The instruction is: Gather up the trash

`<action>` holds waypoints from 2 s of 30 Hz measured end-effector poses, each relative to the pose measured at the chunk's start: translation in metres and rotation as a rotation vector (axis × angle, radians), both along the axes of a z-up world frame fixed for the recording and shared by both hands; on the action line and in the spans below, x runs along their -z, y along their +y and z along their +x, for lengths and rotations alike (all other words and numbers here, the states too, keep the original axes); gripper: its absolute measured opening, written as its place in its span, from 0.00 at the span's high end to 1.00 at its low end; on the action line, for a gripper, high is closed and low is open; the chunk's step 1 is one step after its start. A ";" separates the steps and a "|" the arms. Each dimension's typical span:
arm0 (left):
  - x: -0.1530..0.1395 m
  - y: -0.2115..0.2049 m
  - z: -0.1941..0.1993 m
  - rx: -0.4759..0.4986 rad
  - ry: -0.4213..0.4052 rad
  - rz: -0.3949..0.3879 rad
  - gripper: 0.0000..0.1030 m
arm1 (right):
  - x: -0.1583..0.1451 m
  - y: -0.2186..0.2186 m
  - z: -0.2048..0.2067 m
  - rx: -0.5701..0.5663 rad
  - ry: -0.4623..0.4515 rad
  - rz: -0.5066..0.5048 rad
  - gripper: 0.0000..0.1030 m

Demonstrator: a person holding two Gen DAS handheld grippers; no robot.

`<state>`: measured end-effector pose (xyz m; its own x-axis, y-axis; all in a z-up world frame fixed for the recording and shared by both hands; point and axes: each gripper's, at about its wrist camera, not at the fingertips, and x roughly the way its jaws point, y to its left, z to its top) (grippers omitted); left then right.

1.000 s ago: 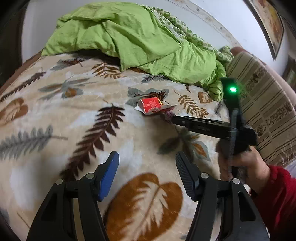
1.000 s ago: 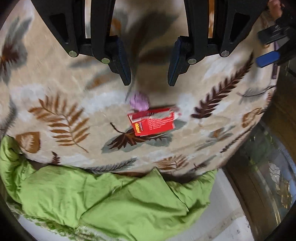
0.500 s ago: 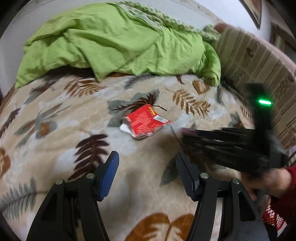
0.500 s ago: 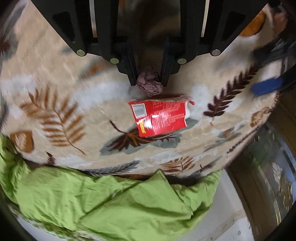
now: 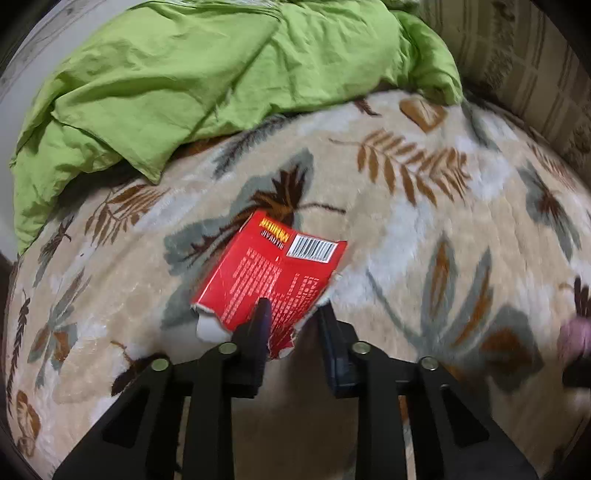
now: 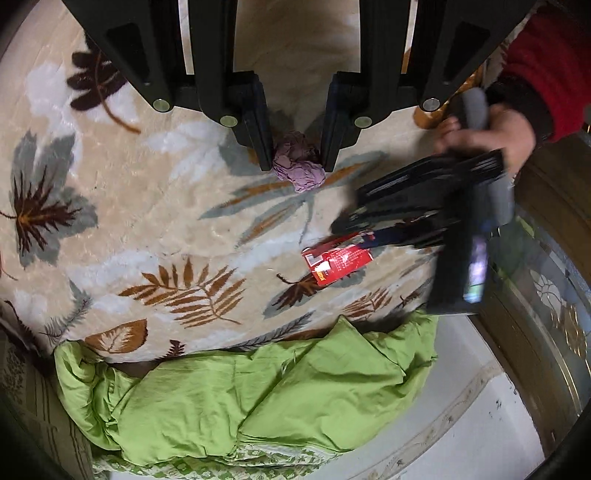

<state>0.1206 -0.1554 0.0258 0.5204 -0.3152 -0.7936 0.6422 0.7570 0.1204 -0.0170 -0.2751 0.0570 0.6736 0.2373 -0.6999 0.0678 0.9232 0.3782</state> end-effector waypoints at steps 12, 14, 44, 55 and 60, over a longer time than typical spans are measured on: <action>-0.051 0.078 -0.083 -0.081 0.148 -0.330 0.92 | -0.012 0.030 -0.048 0.009 -0.012 0.045 0.73; -0.055 0.095 -0.105 -0.096 0.165 -0.373 0.92 | -0.015 0.037 -0.057 0.002 -0.015 0.060 0.73; 0.003 0.163 -0.057 -0.405 0.483 -0.618 0.31 | -0.014 0.060 -0.107 0.020 -0.004 0.068 0.73; -0.006 0.118 -0.062 -0.349 0.409 -0.625 0.95 | -0.014 0.060 -0.107 0.023 -0.006 0.069 0.73; -0.030 0.122 -0.092 -0.280 0.321 -0.610 0.96 | -0.015 0.061 -0.108 0.028 -0.014 0.052 0.73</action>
